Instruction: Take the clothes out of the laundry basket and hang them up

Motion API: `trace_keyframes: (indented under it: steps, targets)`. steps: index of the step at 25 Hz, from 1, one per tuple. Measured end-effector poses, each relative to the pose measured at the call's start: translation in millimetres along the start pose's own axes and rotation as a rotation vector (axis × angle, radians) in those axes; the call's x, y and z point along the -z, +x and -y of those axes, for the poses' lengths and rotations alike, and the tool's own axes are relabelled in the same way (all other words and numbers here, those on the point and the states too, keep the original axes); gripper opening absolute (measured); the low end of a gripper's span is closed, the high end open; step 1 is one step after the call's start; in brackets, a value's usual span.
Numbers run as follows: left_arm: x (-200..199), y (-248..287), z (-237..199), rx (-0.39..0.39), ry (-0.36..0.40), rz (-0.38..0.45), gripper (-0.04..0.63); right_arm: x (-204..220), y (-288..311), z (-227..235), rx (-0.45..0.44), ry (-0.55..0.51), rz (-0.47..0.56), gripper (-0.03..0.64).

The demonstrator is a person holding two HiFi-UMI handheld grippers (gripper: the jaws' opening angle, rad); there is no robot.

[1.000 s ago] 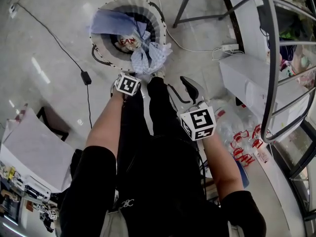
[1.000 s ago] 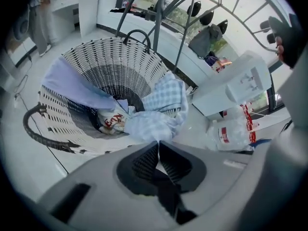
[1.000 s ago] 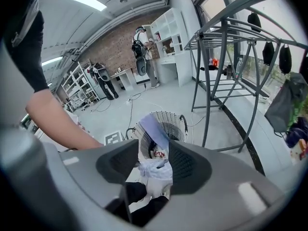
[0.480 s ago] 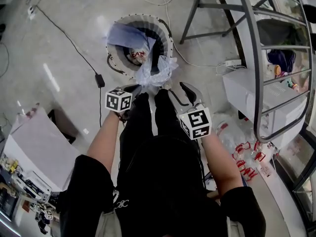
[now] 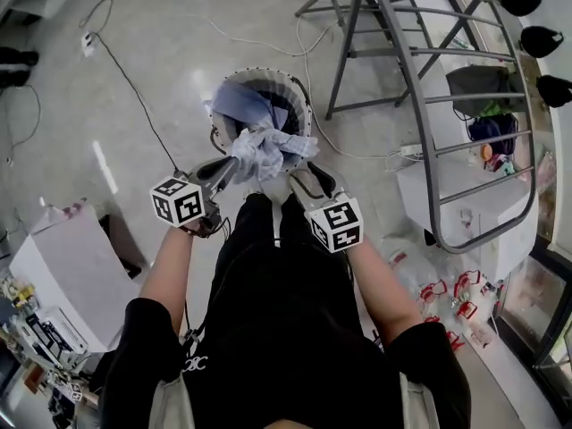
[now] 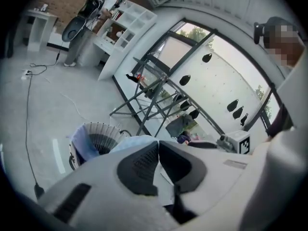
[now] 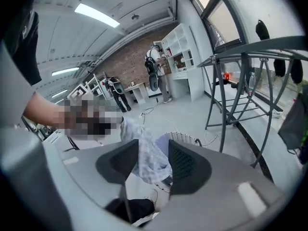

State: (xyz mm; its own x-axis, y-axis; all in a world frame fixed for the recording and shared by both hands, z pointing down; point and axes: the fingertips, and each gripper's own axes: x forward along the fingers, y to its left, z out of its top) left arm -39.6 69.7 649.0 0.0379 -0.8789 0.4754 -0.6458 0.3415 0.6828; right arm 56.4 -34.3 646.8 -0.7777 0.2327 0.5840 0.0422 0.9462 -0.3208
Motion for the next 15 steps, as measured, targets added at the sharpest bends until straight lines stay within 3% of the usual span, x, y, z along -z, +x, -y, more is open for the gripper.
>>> trace_keyframes:
  steps: [10,15]
  targets:
    - [-114,-74,105,0.089,0.132,0.262,0.014,-44,9,-37,-0.065,-0.087,0.06,0.212]
    - [-148,-103,141,0.115,0.195,0.334,0.014,-55,36,-69,-0.184,-0.122,0.033,0.236]
